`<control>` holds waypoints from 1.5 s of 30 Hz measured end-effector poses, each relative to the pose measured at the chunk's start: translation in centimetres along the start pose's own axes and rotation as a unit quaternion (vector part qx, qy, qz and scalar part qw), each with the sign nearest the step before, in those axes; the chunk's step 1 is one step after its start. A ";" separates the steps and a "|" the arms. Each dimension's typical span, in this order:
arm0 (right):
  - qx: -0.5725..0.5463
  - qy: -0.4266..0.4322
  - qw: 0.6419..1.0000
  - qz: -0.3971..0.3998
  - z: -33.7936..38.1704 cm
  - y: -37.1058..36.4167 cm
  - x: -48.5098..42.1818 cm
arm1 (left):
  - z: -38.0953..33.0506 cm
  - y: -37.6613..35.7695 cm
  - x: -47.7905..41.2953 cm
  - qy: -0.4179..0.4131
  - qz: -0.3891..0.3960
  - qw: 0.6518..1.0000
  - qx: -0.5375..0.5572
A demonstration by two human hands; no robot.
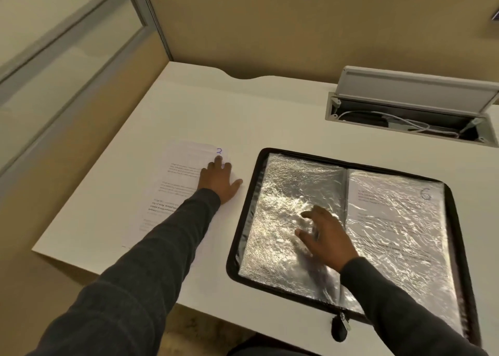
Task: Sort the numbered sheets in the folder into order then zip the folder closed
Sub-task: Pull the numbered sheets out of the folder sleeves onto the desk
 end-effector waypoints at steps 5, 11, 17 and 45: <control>-0.020 -0.073 0.996 -0.056 -4.9 2.5 1.4 | -7.7 0.2 1.7 -0.077 -0.019 0.997 0.007; -0.022 -0.174 0.979 -0.109 -10.9 5.0 4.7 | -17.2 -0.8 4.0 -0.151 -0.014 0.988 0.007; -0.035 -0.244 0.957 -0.153 -14.9 6.0 8.8 | -25.9 -2.6 6.8 -0.208 0.007 0.978 0.011; -0.263 -0.146 0.930 -0.211 -20.8 11.0 13.1 | -39.2 -10.6 13.0 -0.215 0.027 0.961 0.171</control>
Point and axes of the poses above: each hand's wrist, its own x-axis away from the middle knuckle, its own y-axis out of the back of the hand, z = x × y, the point moved 2 cm from there along -x, towards the middle knuckle, and after that the axes turned 14 degrees about z, right-handed, at the moved point
